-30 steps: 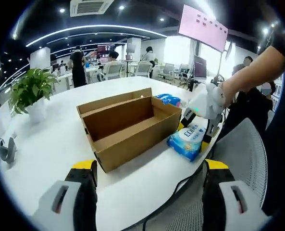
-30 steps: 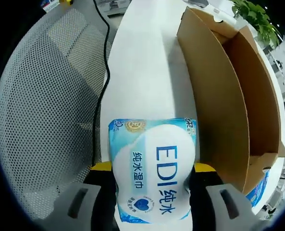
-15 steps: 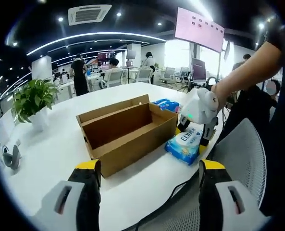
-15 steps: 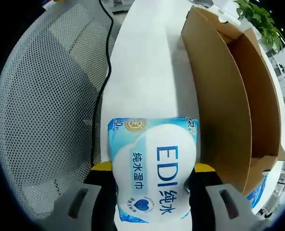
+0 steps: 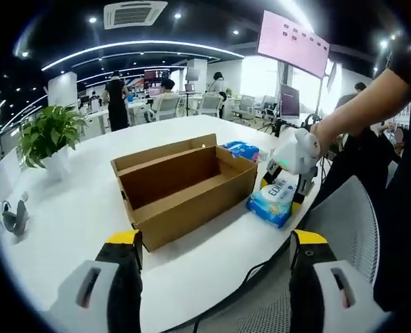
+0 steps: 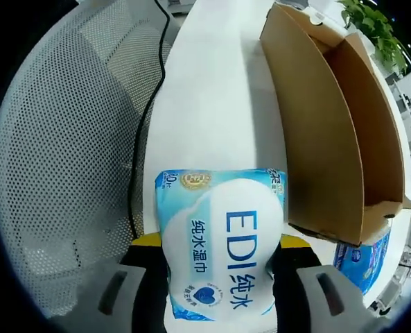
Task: Operate the shoe box by opening the lid, removing the specified soft item, and placing it in the target area until the item is outside and the box remains undamaged.
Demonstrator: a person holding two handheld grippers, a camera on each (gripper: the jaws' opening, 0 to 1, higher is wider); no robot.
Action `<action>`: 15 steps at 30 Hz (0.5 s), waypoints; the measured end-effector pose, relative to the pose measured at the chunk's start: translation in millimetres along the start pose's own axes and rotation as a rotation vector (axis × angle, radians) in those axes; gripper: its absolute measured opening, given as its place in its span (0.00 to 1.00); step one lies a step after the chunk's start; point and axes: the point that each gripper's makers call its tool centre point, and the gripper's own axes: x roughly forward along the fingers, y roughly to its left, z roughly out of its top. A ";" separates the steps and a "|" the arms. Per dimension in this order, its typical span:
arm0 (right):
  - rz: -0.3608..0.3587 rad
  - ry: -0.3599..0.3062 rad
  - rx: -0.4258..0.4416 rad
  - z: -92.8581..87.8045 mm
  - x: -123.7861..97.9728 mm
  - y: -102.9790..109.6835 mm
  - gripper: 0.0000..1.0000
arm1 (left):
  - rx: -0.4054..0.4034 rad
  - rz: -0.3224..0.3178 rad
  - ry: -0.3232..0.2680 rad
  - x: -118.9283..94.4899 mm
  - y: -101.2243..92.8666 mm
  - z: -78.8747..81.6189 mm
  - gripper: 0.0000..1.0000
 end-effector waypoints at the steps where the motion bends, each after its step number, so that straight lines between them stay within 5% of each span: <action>1: 0.000 0.000 0.000 -2.4 -0.1 -0.2 0.58 | -0.006 0.002 -0.001 -0.1 1.4 -0.4 0.88; 15: -0.010 0.016 0.042 -37.8 -5.0 -1.0 0.58 | 0.074 0.032 0.060 -4.1 5.8 -21.5 0.84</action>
